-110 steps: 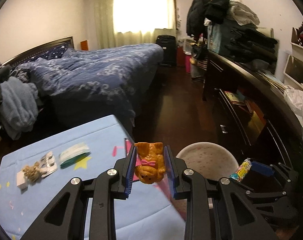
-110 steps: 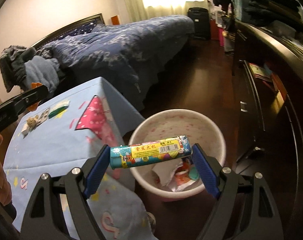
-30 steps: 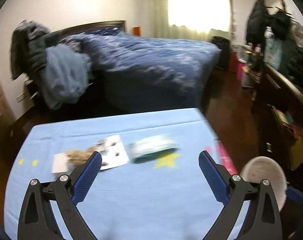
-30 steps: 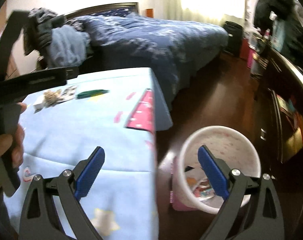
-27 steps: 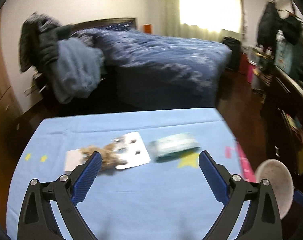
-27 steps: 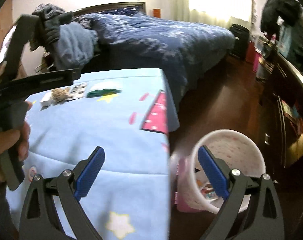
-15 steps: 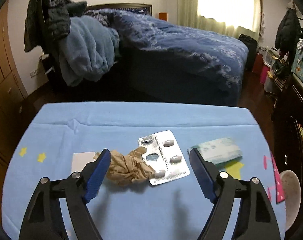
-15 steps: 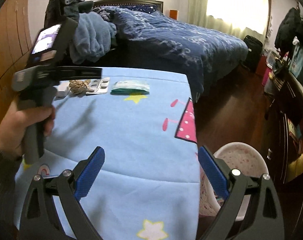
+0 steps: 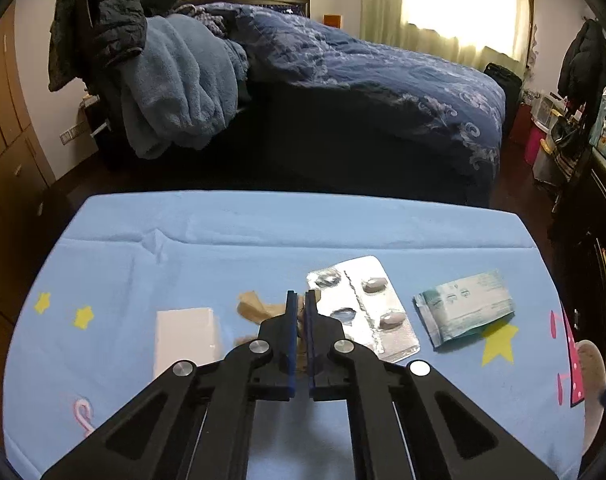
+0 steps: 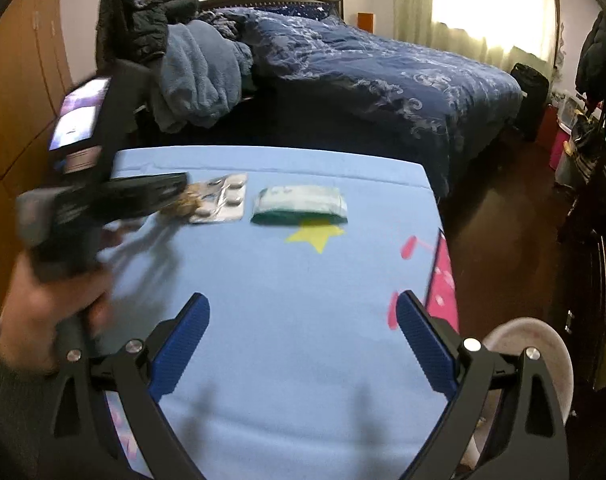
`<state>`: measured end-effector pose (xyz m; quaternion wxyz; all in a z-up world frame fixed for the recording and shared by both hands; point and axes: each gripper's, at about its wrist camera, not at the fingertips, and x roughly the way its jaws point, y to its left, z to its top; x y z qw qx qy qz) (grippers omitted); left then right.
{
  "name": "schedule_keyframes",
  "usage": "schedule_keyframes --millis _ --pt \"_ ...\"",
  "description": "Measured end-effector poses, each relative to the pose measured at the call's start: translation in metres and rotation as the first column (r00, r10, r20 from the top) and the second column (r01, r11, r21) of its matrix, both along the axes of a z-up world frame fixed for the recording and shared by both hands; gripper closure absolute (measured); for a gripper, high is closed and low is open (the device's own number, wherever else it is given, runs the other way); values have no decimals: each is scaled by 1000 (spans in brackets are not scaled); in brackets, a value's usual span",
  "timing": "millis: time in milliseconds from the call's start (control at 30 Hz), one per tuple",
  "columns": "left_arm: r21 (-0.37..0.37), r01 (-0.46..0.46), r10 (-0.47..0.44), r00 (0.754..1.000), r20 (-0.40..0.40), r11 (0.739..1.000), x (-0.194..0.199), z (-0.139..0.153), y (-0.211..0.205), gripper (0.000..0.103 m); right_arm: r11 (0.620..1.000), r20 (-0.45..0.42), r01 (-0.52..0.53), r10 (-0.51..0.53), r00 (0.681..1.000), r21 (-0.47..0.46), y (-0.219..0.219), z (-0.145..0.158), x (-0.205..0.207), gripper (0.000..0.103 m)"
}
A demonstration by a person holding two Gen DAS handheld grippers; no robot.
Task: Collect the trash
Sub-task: 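Grasp the tan glove with left tool while right tool grasps tissue pack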
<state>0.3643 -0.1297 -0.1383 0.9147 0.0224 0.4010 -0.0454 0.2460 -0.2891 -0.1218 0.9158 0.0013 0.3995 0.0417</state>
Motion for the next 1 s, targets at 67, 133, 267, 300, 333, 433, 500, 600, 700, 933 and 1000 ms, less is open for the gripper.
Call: schedule_keyframes --millis 67,133,267,300,333,433,500,600,700,933,1000 --pt "4 -8 7 1000 21 1000 -2 6 5 100 1000 -6 14 -14 1000 -5 1 -5 20 8" --pt "-2 -15 15 999 40 1000 -6 12 11 100 1000 -10 23 -24 1000 -20 4 -10 37 8" --pt "-29 -28 30 997 72 999 -13 23 21 99 1000 -28 11 -12 1000 -22 11 -21 75 8" --pt "-40 -30 33 996 78 999 -14 25 23 99 1000 -34 9 -10 999 -25 13 -24 84 8" --pt "-50 -33 37 996 81 998 -15 26 25 99 1000 -40 6 -7 999 -23 14 -26 90 8" --pt "-72 -38 44 995 86 997 -16 28 29 99 999 -62 16 -18 998 -29 17 -36 111 8" --pt "-83 -39 46 996 83 996 -16 27 31 99 999 -78 23 -26 997 -39 17 -41 122 8" --pt "-92 -34 42 996 80 995 -15 27 33 99 999 -115 31 -32 993 -11 15 -47 131 8" --pt "-101 -32 40 996 79 994 -15 28 35 99 999 -116 26 -28 993 -22 16 -47 134 8" --pt "-100 -24 32 996 79 995 -19 29 34 99 1000 -108 5 -8 994 -25 19 -46 130 18" --pt "-99 -21 29 997 77 995 -21 28 32 99 1000 -108 3 -5 994 -23 18 -45 126 19"
